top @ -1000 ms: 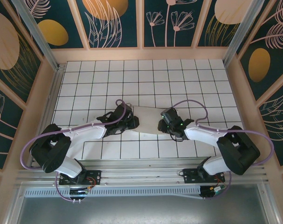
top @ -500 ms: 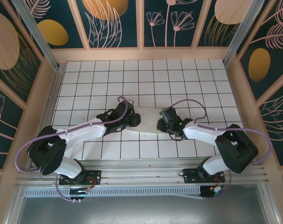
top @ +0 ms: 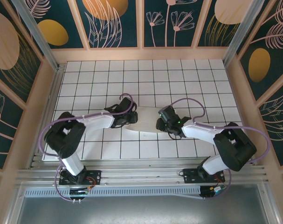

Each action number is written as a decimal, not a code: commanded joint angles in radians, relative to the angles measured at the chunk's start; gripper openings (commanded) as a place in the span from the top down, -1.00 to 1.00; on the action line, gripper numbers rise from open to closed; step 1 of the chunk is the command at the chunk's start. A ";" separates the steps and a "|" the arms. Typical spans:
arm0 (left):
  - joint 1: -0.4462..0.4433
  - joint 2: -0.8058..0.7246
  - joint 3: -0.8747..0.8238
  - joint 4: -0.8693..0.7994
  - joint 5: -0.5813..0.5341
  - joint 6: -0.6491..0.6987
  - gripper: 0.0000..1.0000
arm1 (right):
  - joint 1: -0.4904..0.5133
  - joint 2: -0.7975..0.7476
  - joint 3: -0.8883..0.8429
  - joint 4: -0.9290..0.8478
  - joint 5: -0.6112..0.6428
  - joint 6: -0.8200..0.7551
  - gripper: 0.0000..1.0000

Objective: Fold the paper box

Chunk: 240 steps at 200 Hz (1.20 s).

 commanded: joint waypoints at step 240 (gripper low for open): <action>0.044 0.077 0.102 0.141 0.102 -0.044 0.05 | -0.237 0.080 0.103 0.050 -0.185 -0.175 -0.05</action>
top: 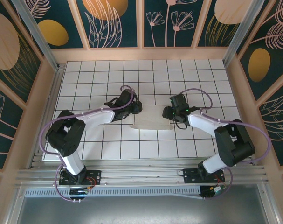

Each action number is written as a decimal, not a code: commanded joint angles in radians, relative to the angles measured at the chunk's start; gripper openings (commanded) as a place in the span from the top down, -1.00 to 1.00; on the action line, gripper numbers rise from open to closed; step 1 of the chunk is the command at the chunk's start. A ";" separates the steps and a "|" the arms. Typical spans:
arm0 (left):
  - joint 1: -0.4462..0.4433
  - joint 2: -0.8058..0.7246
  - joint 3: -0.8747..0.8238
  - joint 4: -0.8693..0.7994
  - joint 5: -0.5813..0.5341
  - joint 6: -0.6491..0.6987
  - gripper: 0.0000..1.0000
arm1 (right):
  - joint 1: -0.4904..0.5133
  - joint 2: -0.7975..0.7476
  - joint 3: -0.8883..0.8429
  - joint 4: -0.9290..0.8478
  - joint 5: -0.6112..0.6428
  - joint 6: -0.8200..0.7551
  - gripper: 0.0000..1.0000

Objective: Fold the paper box

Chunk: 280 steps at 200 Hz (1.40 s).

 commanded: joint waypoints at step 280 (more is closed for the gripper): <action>0.108 -0.010 -0.333 0.565 0.465 -0.395 -0.30 | -0.288 0.233 -0.126 0.164 -0.400 -0.061 0.62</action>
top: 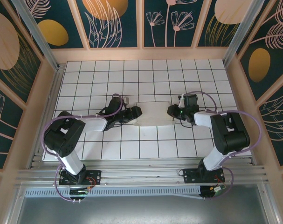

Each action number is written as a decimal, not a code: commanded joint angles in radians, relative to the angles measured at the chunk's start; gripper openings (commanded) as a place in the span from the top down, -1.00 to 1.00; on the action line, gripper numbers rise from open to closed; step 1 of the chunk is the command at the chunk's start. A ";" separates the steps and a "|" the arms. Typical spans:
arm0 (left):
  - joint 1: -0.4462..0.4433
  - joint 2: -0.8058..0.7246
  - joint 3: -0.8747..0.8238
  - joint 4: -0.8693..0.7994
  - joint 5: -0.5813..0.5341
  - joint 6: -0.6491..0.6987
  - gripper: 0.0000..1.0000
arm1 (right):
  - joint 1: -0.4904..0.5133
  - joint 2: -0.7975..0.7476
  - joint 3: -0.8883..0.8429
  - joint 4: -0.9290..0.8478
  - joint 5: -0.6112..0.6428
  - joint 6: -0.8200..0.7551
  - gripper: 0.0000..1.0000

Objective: Fold the paper box

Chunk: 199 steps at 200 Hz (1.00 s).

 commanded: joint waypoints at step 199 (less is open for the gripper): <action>0.003 0.229 0.004 0.719 0.311 -0.395 0.29 | -0.076 0.090 0.012 -0.180 -0.222 0.037 0.54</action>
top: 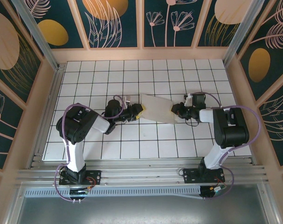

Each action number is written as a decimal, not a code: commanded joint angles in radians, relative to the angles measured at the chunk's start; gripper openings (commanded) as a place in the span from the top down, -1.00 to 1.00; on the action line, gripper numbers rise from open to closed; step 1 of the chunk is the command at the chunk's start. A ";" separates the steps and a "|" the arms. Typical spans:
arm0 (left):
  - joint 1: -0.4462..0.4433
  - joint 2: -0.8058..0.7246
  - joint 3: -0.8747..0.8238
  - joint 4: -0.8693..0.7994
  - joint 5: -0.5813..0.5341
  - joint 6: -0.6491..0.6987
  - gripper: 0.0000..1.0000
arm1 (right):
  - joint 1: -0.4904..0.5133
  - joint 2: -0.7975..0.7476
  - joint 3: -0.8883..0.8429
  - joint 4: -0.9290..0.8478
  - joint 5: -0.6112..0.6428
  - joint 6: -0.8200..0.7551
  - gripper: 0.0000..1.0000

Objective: Fold the paper box

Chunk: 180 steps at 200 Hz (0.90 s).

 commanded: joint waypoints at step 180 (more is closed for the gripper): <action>0.021 -0.464 0.017 -0.664 -0.280 -0.103 0.44 | 0.661 -0.738 -0.294 0.339 0.668 -1.235 -0.75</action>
